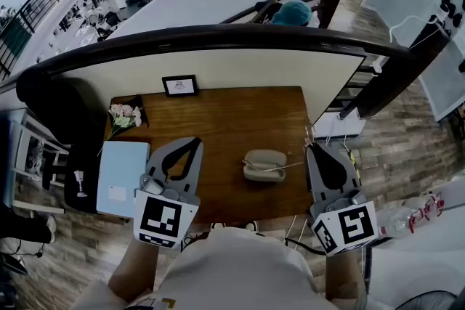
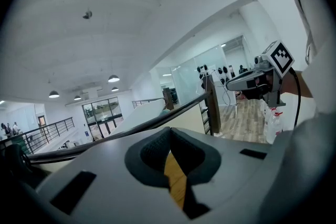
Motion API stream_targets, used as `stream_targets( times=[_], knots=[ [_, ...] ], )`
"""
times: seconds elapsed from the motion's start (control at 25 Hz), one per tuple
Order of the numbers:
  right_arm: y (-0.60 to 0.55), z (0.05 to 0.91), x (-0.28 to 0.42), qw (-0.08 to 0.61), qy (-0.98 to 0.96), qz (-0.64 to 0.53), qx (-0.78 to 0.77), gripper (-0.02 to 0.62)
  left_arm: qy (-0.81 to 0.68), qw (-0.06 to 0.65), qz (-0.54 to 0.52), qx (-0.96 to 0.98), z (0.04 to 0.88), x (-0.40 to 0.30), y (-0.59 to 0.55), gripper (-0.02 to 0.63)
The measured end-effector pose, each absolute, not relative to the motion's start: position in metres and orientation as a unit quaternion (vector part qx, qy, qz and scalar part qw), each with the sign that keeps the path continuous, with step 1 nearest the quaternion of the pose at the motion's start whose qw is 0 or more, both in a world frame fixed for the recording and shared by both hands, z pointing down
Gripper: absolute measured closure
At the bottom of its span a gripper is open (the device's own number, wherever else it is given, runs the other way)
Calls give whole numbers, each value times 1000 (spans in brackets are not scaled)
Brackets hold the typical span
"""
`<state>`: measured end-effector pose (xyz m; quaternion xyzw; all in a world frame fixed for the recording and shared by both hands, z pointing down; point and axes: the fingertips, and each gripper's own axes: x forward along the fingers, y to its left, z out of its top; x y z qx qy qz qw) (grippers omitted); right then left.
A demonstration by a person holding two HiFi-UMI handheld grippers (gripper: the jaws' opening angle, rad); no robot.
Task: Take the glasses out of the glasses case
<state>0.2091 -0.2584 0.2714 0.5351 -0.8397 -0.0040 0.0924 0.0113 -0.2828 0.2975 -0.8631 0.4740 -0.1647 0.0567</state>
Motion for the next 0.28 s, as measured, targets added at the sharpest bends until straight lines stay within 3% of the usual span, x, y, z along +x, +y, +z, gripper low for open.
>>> stream_targets(
  times=[0.28],
  knots=[
    [-255, 273, 211, 95, -837, -6, 539, 575, 472, 56, -167, -864, 301, 11, -281, 604]
  ],
)
